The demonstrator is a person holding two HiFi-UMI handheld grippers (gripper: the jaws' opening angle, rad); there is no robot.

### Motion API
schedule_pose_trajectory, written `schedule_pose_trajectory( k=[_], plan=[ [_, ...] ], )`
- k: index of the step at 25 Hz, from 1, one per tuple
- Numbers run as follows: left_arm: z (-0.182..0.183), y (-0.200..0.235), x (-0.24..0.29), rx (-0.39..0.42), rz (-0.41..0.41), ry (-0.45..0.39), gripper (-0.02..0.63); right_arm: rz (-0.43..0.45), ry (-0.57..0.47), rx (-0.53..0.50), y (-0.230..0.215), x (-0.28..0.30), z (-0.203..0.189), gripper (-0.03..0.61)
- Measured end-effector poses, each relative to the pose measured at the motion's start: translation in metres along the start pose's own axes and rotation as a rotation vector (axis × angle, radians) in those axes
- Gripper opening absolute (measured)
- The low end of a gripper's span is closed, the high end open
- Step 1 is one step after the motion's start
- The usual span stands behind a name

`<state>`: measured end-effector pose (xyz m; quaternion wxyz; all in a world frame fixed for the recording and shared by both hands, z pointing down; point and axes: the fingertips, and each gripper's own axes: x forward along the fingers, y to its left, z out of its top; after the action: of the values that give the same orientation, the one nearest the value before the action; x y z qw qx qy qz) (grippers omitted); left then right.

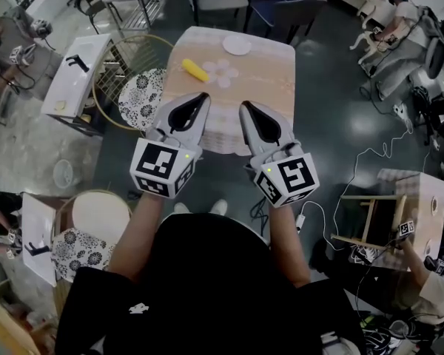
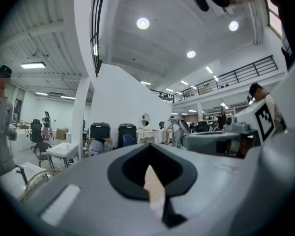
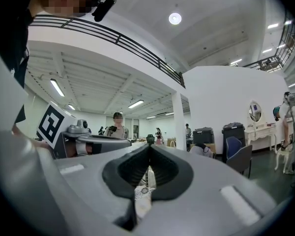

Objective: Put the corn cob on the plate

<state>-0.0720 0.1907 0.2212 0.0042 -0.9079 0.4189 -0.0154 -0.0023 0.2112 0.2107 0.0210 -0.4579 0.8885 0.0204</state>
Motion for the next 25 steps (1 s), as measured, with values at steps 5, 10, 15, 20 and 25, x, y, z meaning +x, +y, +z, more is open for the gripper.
schedule_pose_trajectory(
  k=[5,10,15,20,25],
  plan=[
    [-0.002,-0.006,0.005,0.004,0.02,-0.006,0.005,0.016,-0.002,-0.001,-0.008,-0.006,-0.004,0.002],
    [-0.004,-0.011,0.007,0.007,0.039,0.002,0.005,0.028,0.003,0.006,-0.015,-0.01,-0.007,0.002],
    [-0.003,-0.009,0.009,0.013,0.055,0.01,0.005,0.043,-0.002,0.017,-0.018,-0.009,-0.008,0.002],
    [-0.004,-0.007,0.014,0.019,0.065,0.023,0.005,0.054,-0.005,0.022,-0.022,-0.005,-0.008,0.002],
    [-0.007,-0.001,0.018,0.018,0.073,0.028,0.005,0.063,-0.003,0.024,-0.025,0.003,-0.009,0.002]
  ],
)
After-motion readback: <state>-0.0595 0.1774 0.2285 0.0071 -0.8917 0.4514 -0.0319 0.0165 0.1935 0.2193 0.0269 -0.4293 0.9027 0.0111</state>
